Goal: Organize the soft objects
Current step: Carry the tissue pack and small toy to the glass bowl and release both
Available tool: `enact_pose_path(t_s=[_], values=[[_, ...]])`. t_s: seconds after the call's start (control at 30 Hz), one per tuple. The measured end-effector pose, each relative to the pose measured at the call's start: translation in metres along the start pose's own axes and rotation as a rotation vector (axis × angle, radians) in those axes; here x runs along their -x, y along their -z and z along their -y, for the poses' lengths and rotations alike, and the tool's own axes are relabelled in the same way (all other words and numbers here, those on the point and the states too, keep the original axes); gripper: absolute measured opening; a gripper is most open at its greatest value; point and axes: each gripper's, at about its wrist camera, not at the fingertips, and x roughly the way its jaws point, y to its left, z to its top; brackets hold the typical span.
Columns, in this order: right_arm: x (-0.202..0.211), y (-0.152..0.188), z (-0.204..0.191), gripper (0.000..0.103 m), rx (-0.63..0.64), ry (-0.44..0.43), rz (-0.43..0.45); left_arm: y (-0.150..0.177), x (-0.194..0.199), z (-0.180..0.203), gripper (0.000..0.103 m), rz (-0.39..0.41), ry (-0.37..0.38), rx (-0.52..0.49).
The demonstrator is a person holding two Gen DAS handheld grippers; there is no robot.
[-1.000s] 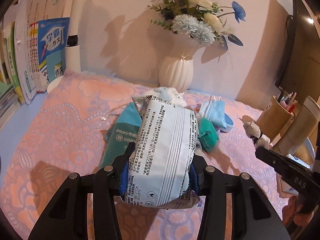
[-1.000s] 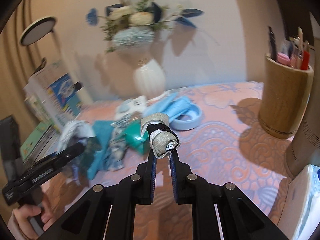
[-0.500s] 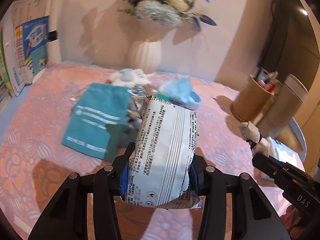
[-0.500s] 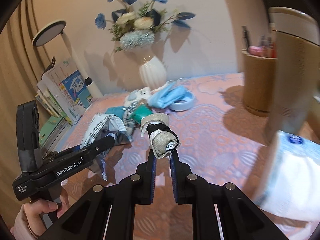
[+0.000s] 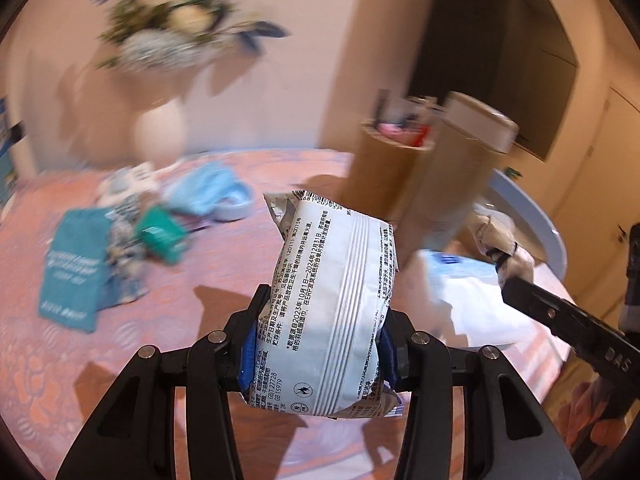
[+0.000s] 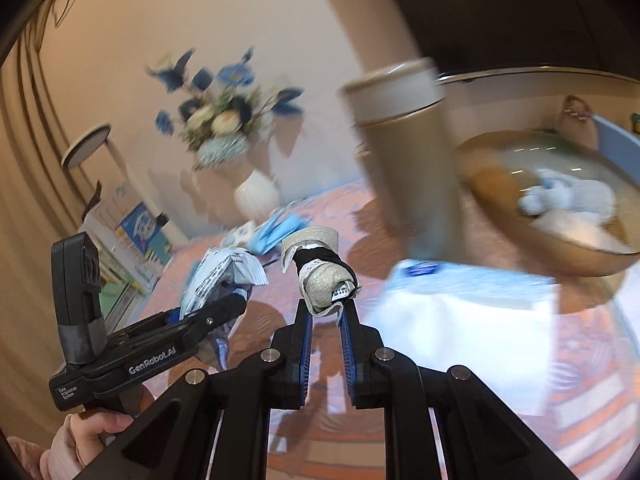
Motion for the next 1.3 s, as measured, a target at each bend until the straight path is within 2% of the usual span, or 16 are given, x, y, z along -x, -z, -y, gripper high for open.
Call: enact_pose_path(t_s=[0.17,0.5,0.67,0.83,1.0,1.2,1.3], values=[[0.024,-0.011,0.038,0.013,-0.038,0.081,0.035,-0.009,-0.008,0.048,0.044,0.004,0.07,-0.09],[0.034,-0.05,0.085,0.013,-0.032,0.212,0.051,-0.025,-0.04,0.133,0.044,-0.02,0.185,-0.211],[0.03,-0.078,0.111,0.013,-0.035,0.256,0.056,-0.036,-0.058,0.162,0.044,-0.027,0.202,-0.199],[0.022,-0.111,0.136,0.013,-0.035,0.288,0.064,-0.057,-0.072,0.191,0.045,0.027,0.18,-0.207],[0.008,-0.141,0.158,0.013,-0.012,0.316,0.061,-0.077,-0.085,0.205,0.045,0.065,0.152,-0.191],[-0.015,-0.165,0.176,0.013,0.012,0.286,0.049,-0.087,-0.1,0.214,0.047,0.101,0.115,-0.182],[-0.024,-0.17,0.184,0.018,0.021,0.258,0.031,-0.09,-0.108,0.221,0.055,0.093,0.097,-0.205]])
